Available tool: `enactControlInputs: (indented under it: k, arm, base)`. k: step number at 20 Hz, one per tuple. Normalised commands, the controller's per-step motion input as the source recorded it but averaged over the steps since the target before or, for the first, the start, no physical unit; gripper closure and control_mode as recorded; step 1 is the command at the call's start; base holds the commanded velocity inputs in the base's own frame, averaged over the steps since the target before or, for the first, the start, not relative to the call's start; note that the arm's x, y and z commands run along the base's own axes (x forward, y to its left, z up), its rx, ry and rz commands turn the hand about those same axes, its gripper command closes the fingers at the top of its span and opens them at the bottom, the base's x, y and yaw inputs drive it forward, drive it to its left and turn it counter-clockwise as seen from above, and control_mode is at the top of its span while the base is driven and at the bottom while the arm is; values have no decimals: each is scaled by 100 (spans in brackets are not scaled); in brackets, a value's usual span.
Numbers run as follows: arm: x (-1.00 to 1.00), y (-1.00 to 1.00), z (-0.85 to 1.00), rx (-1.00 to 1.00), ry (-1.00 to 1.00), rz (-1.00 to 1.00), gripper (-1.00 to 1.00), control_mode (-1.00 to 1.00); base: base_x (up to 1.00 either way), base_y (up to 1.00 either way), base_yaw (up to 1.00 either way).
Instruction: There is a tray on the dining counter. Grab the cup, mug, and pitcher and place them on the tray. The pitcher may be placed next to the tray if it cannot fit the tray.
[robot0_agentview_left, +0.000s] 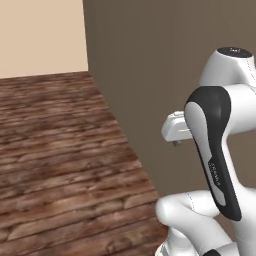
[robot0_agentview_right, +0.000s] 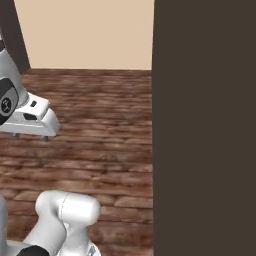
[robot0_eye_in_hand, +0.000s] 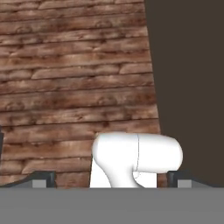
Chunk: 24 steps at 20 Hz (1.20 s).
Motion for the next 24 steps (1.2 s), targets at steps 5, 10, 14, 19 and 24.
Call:
enactControlInputs:
  k: [5, 10, 14, 19, 24]
  arm:
    - [0, 0, 0, 0, 0, 0, -100, 100]
    - [0, 0, 0, 0, 0, 0, -100, 100]
    - [0, 0, 0, 0, 0, 0, -100, 100]
    - [0, 0, 0, 0, 0, 0, -100, 100]
    - [0, 0, 0, 0, 0, 0, -100, 100]
  base:
    - [100, 56, 0]
    - [100, 60, 15]
    - [100, 39, 32]
    - [100, 23, 40]
    - [100, 17, 41]
